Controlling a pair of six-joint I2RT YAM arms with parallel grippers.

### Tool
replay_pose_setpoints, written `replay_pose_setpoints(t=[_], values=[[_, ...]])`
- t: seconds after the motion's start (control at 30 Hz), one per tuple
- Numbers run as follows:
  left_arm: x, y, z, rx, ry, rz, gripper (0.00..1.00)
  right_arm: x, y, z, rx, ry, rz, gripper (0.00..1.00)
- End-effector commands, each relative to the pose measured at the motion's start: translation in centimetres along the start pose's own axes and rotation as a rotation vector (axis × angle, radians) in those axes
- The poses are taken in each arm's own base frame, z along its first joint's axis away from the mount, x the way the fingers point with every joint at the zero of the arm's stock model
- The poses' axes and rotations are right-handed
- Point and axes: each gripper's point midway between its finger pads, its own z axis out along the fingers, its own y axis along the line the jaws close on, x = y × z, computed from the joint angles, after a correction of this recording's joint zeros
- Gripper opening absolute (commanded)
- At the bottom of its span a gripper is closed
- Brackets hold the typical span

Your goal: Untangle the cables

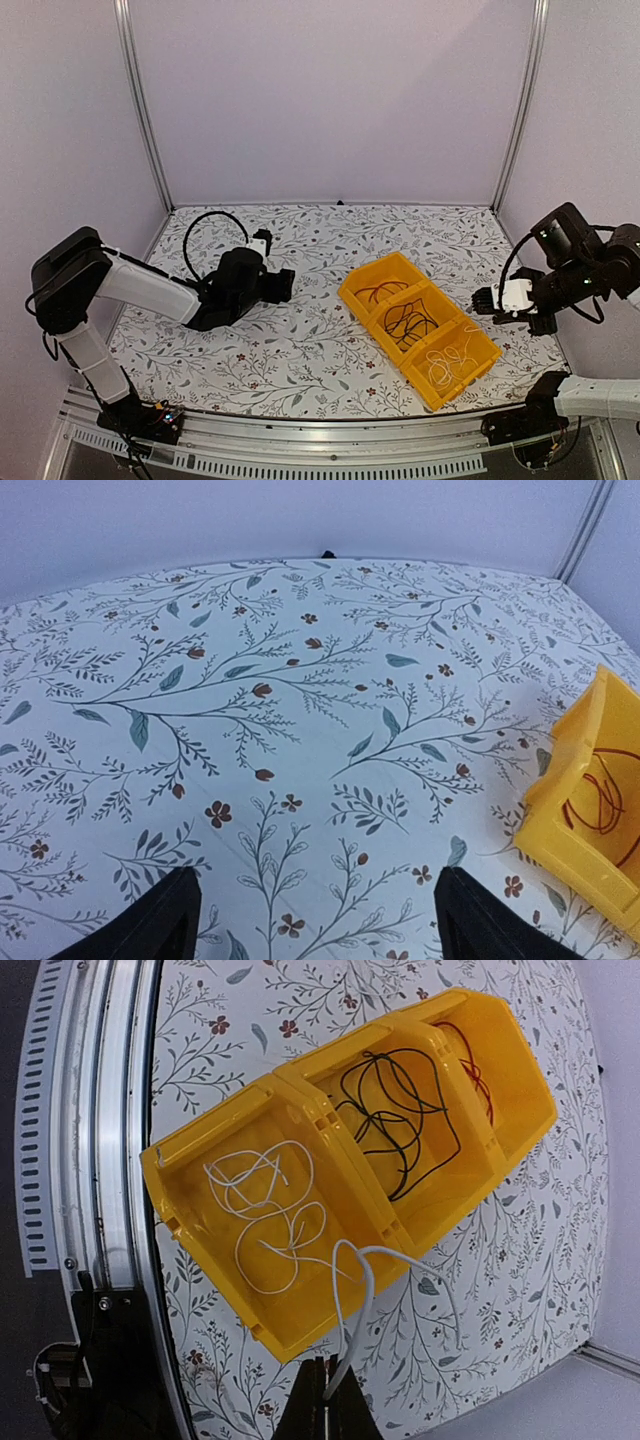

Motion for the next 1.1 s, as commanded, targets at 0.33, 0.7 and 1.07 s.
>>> replay_pose_setpoints(t=[0.33, 0.7, 1.07], values=[[0.9, 1.9, -0.8, -0.043, 0.01, -0.032, 0.83, 0.2, 3.5, 8.3, -0.253, -0.018, -0.028, 0.0], [1.3, 1.1, -1.9, 0.019, 0.061, -0.036, 0.83, 1.8, 4.4, 14.7, -0.422, 0.117, 0.037, 0.0], [0.5, -0.1, -3.2, 0.096, 0.09, -0.001, 0.83, 2.3, 2.5, 13.9, -0.38, 0.208, 0.035, 0.37]])
